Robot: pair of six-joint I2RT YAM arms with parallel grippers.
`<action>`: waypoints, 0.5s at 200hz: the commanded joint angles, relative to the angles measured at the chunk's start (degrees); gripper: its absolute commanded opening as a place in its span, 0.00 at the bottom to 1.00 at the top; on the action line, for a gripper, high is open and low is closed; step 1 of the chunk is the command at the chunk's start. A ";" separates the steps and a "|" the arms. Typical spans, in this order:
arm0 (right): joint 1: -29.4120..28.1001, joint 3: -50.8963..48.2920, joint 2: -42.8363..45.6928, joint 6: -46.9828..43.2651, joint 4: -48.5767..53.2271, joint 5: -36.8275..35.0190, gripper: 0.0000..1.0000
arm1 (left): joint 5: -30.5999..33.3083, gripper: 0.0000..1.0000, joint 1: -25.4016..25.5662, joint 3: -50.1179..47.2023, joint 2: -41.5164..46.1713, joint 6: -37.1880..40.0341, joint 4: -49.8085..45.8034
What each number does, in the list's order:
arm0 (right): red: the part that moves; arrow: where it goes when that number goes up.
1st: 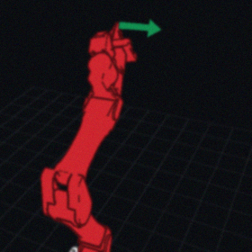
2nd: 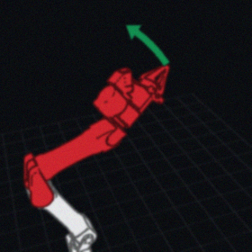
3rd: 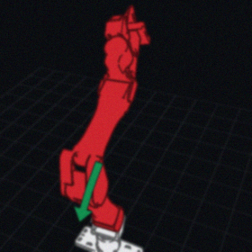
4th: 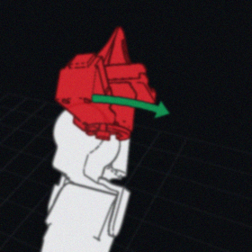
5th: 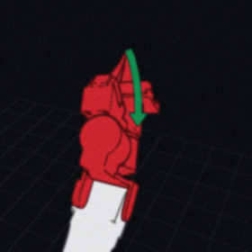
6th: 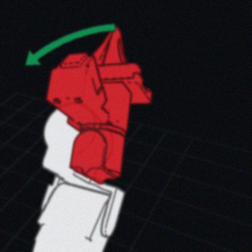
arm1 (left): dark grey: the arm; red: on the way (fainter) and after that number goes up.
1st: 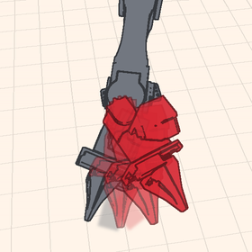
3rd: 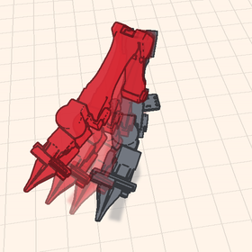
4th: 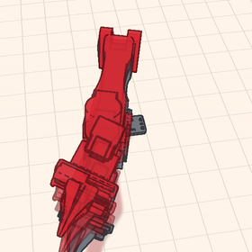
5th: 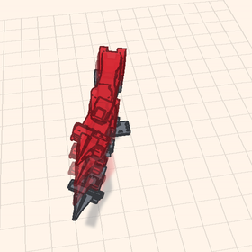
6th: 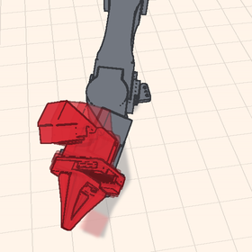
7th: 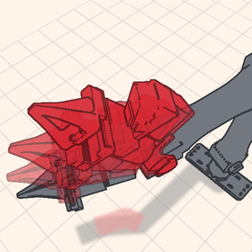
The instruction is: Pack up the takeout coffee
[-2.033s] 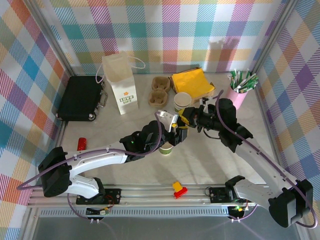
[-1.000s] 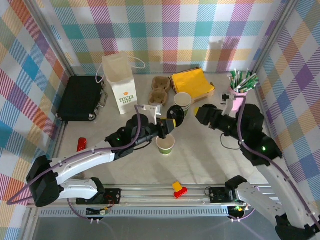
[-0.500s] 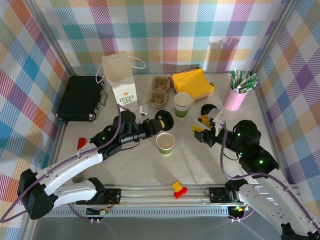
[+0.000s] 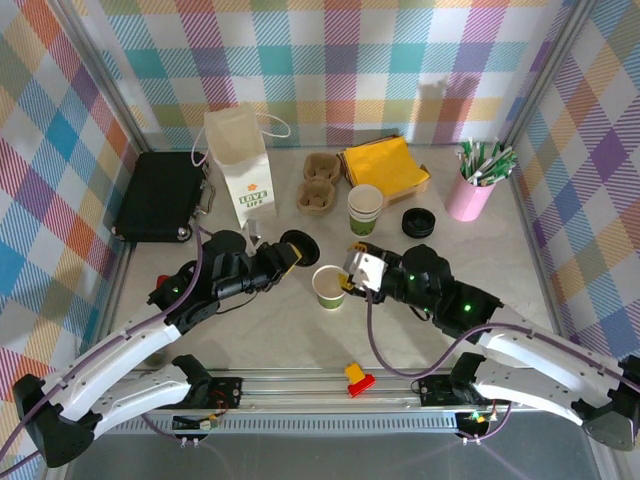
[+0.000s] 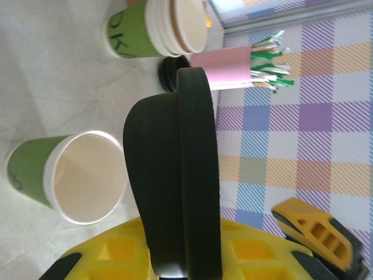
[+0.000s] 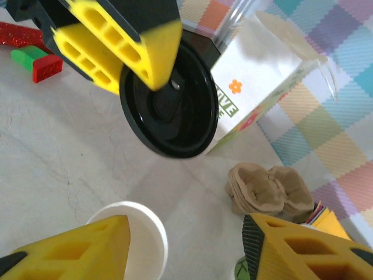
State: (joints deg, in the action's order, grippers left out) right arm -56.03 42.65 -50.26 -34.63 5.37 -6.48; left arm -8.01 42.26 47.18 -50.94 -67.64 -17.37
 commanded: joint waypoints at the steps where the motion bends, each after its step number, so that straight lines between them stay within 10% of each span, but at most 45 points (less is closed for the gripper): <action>1: -3.13 -1.07 -2.65 -7.42 -8.98 -2.16 0.55 | -1.56 0.10 -0.43 -0.80 0.03 -4.34 -1.11; 100: -7.95 0.63 -14.90 -10.63 -18.51 -8.44 0.45 | -2.61 0.09 -0.52 0.25 -0.22 -5.49 -0.92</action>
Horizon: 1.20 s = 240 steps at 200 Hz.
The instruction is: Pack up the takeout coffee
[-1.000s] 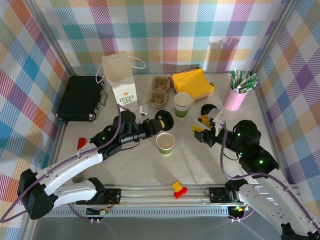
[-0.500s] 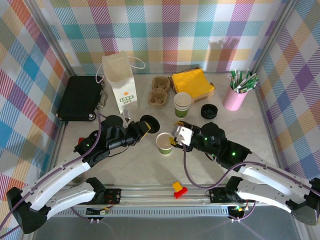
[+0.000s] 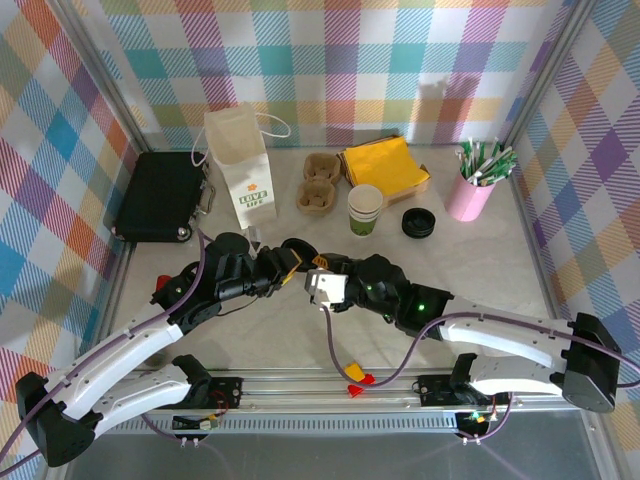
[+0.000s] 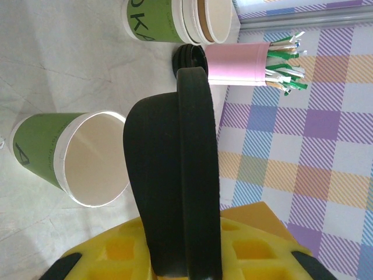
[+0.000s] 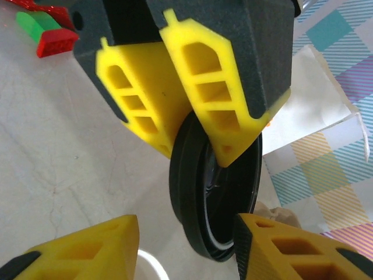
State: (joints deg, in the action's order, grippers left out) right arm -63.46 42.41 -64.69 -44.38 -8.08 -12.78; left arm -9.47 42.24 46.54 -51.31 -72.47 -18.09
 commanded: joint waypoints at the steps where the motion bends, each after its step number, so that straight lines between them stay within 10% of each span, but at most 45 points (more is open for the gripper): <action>1: -0.52 0.85 -0.50 -0.88 -5.18 -2.16 0.45 | -1.11 0.09 -0.49 0.90 0.16 -0.66 -0.19; 170: -0.52 3.13 -3.03 1.06 -3.62 -9.34 0.05 | -1.74 0.10 -0.53 1.77 0.37 -0.24 -0.03; 240: -0.26 7.03 -1.61 9.25 7.26 -8.87 0.00 | 5.07 0.57 -0.55 8.11 4.23 8.00 -10.39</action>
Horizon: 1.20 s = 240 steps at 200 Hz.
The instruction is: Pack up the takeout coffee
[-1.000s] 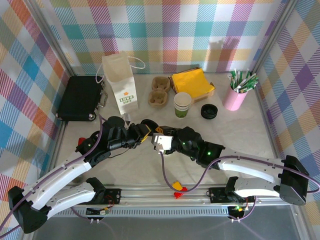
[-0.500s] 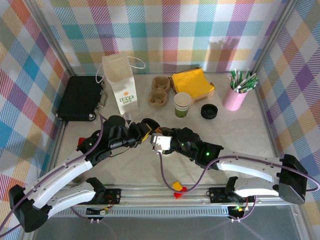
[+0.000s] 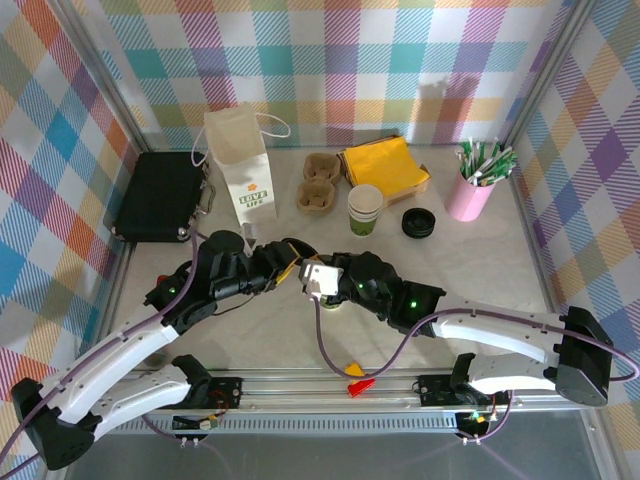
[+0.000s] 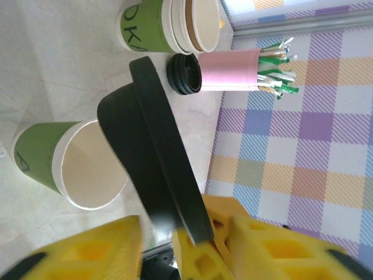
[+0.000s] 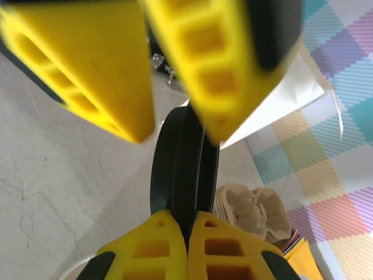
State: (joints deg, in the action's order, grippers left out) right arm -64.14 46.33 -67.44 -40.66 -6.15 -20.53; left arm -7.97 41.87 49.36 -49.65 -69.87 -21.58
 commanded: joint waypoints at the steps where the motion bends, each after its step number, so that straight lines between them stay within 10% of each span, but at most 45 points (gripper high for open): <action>1: 0.46 3.18 1.16 5.65 5.52 -1.06 0.00 | 3.66 0.57 -0.15 5.47 2.64 5.68 -7.07; 83: 6.75 13.34 7.09 31.00 25.94 15.29 0.00 | 20.09 0.76 -0.12 10.23 9.81 21.36 -18.64; 180: 29.11 18.28 8.65 72.55 34.68 50.67 0.00 | 17.88 0.76 -0.08 5.94 9.00 28.24 -13.53; 240: 32.83 9.27 8.64 85.48 30.18 58.06 0.00 | 14.55 0.76 -0.14 4.78 4.53 27.73 -10.67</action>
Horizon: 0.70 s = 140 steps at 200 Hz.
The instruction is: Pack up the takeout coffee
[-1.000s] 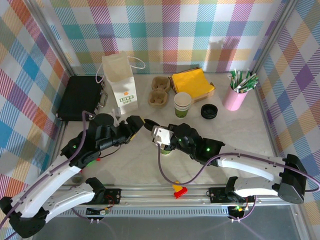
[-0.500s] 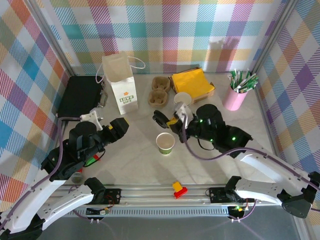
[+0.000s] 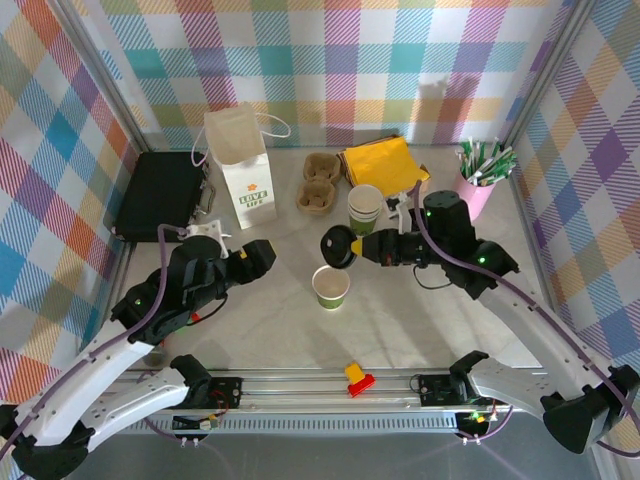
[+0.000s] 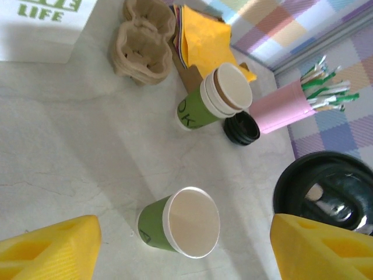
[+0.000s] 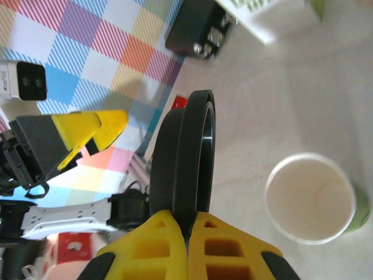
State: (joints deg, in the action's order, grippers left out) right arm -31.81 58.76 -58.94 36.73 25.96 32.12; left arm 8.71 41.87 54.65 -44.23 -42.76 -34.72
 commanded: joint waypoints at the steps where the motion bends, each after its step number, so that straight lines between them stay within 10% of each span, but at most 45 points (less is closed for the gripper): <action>1: 0.51 -3.33 0.14 8.18 -1.99 5.37 0.00 | -2.17 0.76 -0.13 -0.51 -0.96 0.65 2.46; 140: 1.84 -18.47 -2.92 14.76 -15.45 3.29 0.00 | -7.47 0.75 -0.12 -3.38 -7.48 -1.82 7.19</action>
State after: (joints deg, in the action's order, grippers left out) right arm -30.33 41.58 -61.06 50.59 14.41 35.18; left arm 2.57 41.87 51.44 -51.59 -44.12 -29.58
